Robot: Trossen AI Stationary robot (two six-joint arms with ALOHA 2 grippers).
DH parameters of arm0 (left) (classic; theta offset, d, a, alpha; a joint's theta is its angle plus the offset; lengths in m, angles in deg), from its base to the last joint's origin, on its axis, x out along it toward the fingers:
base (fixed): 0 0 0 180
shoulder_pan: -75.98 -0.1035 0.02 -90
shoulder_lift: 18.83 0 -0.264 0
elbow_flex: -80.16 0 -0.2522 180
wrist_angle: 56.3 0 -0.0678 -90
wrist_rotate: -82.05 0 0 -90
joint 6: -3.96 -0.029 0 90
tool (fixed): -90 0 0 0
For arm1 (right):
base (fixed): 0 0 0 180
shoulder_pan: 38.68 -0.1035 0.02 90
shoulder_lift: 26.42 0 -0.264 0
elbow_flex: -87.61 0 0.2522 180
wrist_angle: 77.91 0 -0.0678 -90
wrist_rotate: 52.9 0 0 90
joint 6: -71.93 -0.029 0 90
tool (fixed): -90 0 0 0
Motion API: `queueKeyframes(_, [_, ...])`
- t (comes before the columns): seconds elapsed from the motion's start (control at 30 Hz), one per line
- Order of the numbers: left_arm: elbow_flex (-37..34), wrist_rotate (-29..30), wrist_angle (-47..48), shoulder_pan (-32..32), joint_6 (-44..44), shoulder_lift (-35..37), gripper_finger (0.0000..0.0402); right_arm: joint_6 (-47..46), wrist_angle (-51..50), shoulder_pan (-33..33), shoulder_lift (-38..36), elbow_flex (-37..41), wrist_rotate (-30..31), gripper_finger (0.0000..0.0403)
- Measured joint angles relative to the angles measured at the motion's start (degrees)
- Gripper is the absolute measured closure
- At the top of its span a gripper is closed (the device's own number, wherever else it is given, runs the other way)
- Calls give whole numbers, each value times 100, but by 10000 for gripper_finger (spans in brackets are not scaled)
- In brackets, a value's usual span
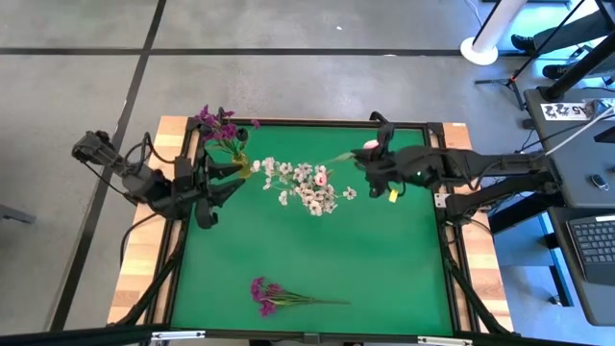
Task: Sort flowers into vase by color
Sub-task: Put the pink flower into the transparent vase
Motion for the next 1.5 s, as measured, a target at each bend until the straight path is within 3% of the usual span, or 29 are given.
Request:
queueKeyframes(0.3, [1644,-1051,2437,-814,1068,-450,216,1470,219,-583,487,2,990,398])
queueKeyframes(0.47, [2343,-2474,3407,-1622,1827,-894,216,2616,1105,-765,731,2,1592,398])
queueKeyframes(0.63, [2884,-3894,4202,-2422,2544,-1384,216,3664,2058,-835,781,2,1621,398])
queueKeyframes(0.8, [3265,-5237,4237,-3031,2898,-1809,216,4168,2491,-826,777,-5,1623,398])
queueKeyframes(1.07, [3546,-6516,4241,-3735,3214,-2539,216,4343,2463,-826,805,-31,1596,398])
queueKeyframes(1.3, [3553,-7126,3939,-4013,3357,-3060,216,4399,2472,-824,913,-33,1462,398])
queueKeyframes(1.5, [3553,-7243,3683,-4152,3424,-3338,216,4495,2481,-820,1100,-33,1454,397])
